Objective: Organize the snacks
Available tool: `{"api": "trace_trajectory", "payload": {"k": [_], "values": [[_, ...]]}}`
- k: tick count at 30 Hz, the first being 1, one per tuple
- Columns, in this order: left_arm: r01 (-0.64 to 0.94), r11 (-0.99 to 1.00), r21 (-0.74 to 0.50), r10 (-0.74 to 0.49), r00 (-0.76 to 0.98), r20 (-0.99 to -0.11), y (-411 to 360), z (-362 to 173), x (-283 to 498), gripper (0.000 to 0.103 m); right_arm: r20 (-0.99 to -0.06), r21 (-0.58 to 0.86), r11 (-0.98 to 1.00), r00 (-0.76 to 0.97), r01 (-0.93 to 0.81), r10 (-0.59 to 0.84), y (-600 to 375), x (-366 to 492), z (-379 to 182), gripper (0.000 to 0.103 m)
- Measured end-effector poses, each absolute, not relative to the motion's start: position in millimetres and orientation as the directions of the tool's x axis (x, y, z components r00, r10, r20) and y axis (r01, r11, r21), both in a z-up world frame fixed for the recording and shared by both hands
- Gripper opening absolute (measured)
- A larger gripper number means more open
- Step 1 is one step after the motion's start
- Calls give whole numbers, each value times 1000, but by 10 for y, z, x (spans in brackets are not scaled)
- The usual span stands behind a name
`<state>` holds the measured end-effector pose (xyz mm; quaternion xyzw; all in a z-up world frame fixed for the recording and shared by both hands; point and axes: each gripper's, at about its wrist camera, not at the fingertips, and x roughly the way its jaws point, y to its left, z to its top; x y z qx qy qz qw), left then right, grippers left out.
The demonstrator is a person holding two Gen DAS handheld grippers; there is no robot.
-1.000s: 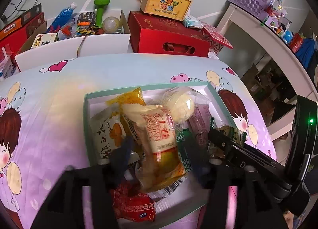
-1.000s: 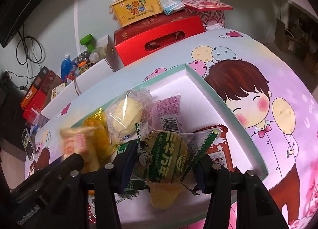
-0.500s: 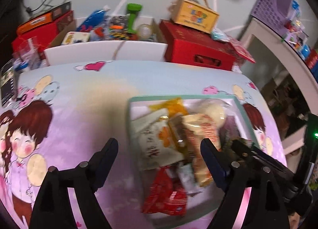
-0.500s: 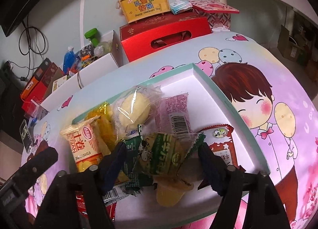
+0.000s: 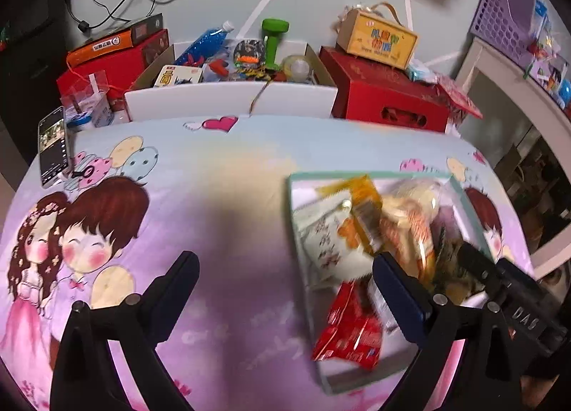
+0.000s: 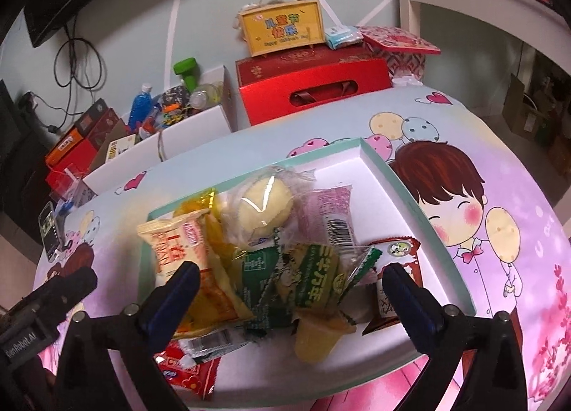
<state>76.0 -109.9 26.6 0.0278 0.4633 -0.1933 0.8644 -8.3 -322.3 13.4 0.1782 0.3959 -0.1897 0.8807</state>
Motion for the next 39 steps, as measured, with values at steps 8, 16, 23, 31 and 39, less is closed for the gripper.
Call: {"api": "trace_trajectory", "payload": {"k": [8,16,23,31,39], "values": [[289,951,-108,-252,524,-814,-761,248,532,98,-762,136,884,618,447,-195,-2979,-257,200,103],[226,972,-68,-171,479,-861,-480,17,269,98,-784,96,907,593,409,-184,-2729,-497,93,103],[231,973,-15,-125,467,-875,-433,-94,29,98,-799,71,924,576,375,-172,-2537,-666,-13,103],[211,976,49,-61,486,-872,-362,-119,-126,98,-808,60,932,566,357,-164,-2423,-771,-80,103],[195,980,48,-54,483,-874,-307,-102,-121,98,-812,49,938,561,344,-163,-2369,-771,-102,103]]}}
